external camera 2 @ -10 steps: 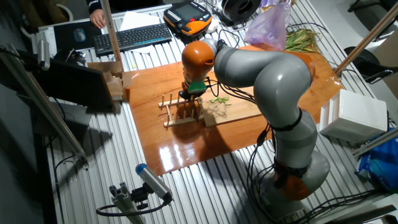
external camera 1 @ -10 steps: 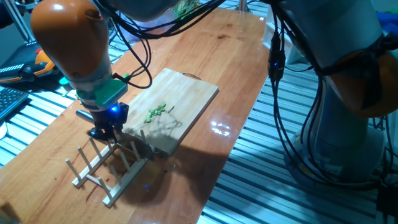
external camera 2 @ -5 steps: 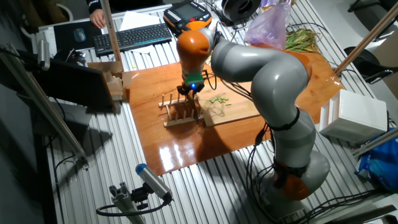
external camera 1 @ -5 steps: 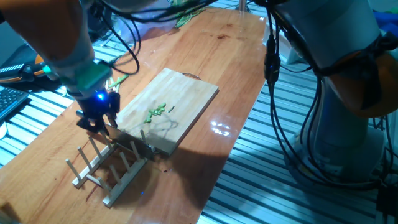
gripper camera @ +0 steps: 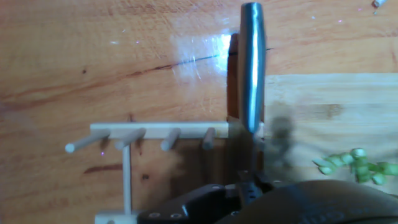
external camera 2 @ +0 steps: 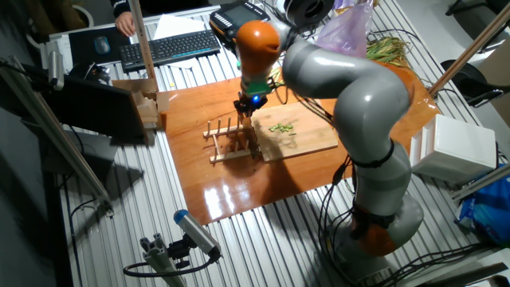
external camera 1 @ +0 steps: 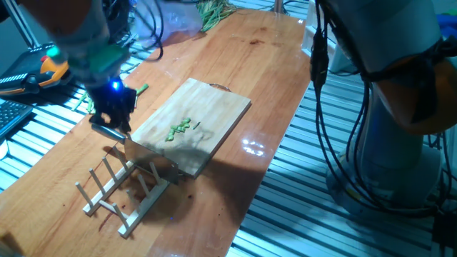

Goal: Chop the green garlic

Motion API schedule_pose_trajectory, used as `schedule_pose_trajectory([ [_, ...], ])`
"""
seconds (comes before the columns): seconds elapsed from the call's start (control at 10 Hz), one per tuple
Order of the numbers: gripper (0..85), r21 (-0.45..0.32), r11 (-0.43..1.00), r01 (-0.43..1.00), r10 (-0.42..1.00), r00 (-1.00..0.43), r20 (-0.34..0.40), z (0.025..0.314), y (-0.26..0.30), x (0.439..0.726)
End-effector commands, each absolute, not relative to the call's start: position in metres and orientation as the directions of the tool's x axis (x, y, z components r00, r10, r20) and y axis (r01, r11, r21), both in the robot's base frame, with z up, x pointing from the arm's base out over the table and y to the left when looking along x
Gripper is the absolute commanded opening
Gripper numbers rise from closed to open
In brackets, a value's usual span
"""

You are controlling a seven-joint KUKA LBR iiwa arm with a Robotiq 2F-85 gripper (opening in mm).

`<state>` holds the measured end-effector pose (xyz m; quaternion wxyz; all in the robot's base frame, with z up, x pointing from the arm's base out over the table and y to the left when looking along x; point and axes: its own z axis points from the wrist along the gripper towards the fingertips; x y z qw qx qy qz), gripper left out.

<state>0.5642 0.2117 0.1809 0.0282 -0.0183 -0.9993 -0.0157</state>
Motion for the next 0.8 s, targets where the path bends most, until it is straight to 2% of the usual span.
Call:
schedule_pose_trajectory([
  [0.0,0.0,0.031,0.999,0.03,0.028,-0.998,0.053,0.1893,0.2108,0.563],
  [0.3,0.0,0.011,1.0,-0.021,-0.021,-1.0,0.022,0.1922,0.2064,0.5617],
  [0.7,0.0,0.047,0.999,-0.019,-0.021,-0.999,0.036,0.1905,0.2068,0.5648],
])
